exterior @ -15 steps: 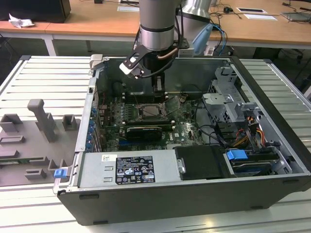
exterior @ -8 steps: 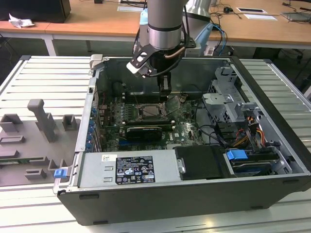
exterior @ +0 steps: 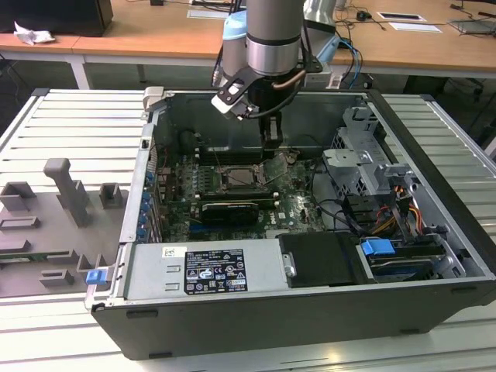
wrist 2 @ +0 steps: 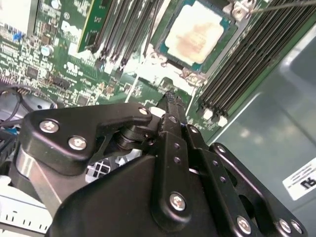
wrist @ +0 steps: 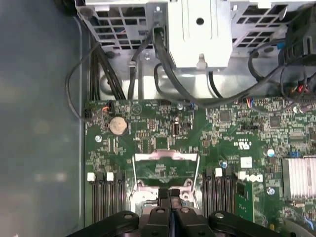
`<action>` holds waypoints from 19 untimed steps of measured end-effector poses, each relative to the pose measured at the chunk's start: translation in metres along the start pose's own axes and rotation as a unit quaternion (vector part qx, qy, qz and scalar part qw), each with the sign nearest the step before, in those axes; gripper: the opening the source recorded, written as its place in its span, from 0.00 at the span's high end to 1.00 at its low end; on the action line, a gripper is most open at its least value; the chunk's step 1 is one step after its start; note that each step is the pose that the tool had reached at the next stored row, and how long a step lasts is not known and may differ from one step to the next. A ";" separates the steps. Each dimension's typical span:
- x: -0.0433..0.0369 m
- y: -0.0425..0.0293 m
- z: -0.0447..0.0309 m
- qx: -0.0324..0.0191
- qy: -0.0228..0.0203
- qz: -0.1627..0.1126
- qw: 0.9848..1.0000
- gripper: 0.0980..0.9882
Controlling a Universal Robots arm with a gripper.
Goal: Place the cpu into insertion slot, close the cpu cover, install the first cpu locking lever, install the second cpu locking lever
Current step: 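Close the cpu cover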
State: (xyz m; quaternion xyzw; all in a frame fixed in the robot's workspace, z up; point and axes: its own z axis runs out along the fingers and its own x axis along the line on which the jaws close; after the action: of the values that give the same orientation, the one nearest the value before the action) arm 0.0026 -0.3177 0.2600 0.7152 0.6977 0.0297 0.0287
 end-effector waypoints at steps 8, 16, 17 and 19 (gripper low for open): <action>0.0024 0.0163 0.0014 0.000 0.000 0.000 1.000 0.99; 0.0048 0.0302 0.0025 0.001 0.000 0.000 1.000 0.99; 0.0050 0.0319 0.0026 0.001 0.000 0.000 1.000 0.99; 0.0053 0.0361 0.0030 0.001 0.000 0.000 1.000 0.99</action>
State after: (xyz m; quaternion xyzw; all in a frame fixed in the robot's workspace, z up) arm 0.0389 -0.3132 0.2600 0.7152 0.6977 0.0291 0.0281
